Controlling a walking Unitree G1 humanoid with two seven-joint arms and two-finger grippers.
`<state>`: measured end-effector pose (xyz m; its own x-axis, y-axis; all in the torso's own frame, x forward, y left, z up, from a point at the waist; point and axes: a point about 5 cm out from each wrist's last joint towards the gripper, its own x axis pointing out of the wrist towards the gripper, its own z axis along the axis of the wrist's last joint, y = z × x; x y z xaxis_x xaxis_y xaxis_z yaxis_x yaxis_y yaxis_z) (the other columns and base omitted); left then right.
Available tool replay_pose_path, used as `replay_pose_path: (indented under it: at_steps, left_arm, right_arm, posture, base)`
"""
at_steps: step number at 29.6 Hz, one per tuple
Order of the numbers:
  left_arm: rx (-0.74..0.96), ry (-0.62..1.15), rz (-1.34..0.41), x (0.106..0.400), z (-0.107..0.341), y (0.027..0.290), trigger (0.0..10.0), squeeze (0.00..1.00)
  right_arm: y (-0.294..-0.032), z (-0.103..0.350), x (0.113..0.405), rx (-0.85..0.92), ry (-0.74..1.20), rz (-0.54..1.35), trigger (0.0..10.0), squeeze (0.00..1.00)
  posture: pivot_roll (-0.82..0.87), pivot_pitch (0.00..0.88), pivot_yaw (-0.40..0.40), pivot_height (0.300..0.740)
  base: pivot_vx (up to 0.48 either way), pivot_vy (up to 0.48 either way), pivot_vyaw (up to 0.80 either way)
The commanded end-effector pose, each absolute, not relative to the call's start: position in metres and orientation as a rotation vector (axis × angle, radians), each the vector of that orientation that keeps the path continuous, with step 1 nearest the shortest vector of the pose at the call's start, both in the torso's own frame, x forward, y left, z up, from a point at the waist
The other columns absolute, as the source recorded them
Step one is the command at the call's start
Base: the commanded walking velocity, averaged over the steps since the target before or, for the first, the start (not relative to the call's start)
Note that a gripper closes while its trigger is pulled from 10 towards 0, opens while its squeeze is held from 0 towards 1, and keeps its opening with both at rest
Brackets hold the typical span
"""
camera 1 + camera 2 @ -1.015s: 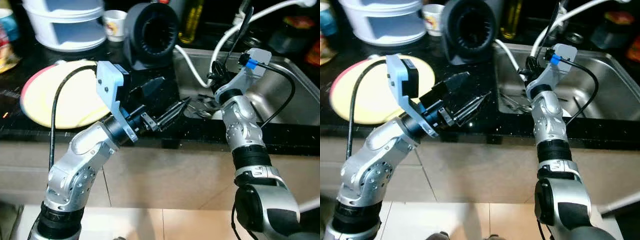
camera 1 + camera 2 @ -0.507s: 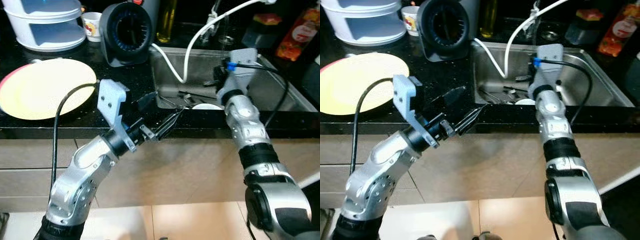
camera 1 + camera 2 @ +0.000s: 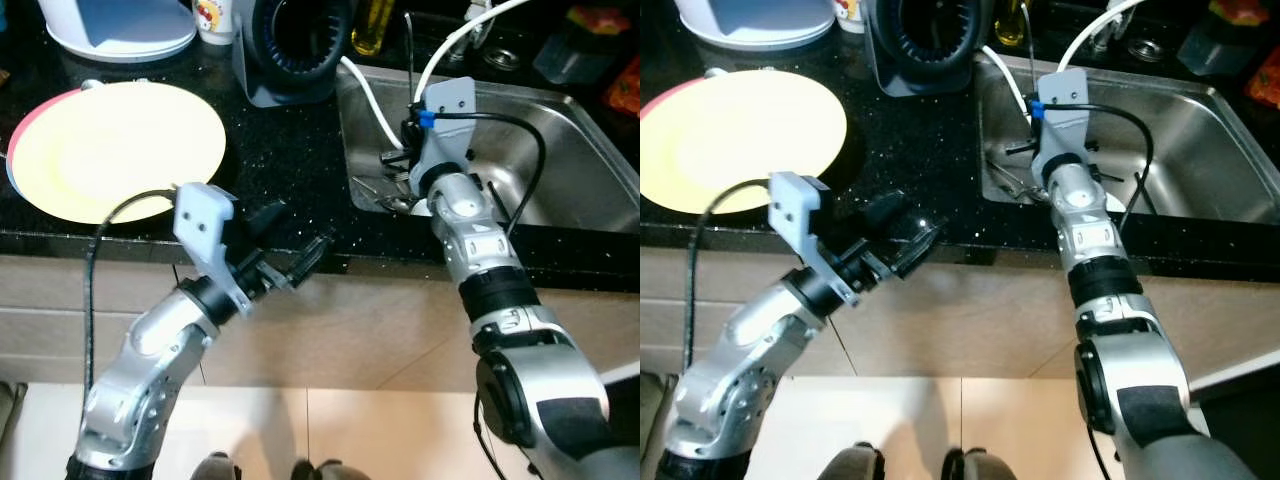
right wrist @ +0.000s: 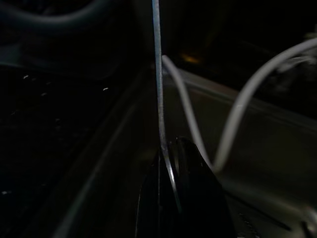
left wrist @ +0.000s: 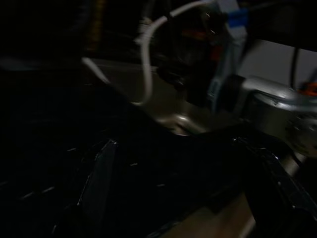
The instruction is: Kitchen organization
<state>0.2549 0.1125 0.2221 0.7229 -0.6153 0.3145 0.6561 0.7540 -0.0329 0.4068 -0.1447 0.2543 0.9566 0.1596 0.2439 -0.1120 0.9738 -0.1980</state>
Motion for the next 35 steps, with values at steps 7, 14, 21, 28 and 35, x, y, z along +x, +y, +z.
replay_pose_path:
  at_steps: [7,14,21,28,35]
  left_arm:
    - [-0.128,-0.338,-0.829,0.238,0.234,0.102,10.0,0.00]
    - [-0.047,-0.356,-0.873,0.234,0.243,0.100,10.0,0.00]
    - [0.079,-0.390,-0.914,0.236,0.259,0.103,10.0,0.00]
    - [0.142,-0.413,-0.850,0.248,0.270,0.115,10.0,0.00]
    - [0.158,-0.392,-0.830,0.254,0.270,0.120,10.0,0.00]
  right_arm:
    - [-0.153,0.254,0.412,-0.176,-0.227,0.061,10.0,0.00]
    - [-0.156,0.256,0.415,-0.206,-0.190,0.003,10.0,0.00]
    - [-0.161,0.256,0.419,-0.125,-0.135,-0.044,10.0,0.00]
    - [-0.171,0.248,0.419,-0.038,-0.114,-0.121,10.0,0.00]
    - [-0.178,0.244,0.417,-0.010,-0.120,-0.166,10.0,0.00]
  posture:
    - [0.23,0.202,-0.141,0.740]
    - [0.23,0.204,-0.143,0.740]
    - [0.24,0.210,-0.148,0.740]
    - [0.24,0.213,-0.108,0.740]
    - [0.23,0.226,-0.074,0.740]
  base:
    - [0.000,0.000,0.00]
    - [0.000,0.000,0.00]
    - [0.000,0.000,0.00]
    - [0.000,0.000,0.00]
    - [0.000,0.000,0.00]
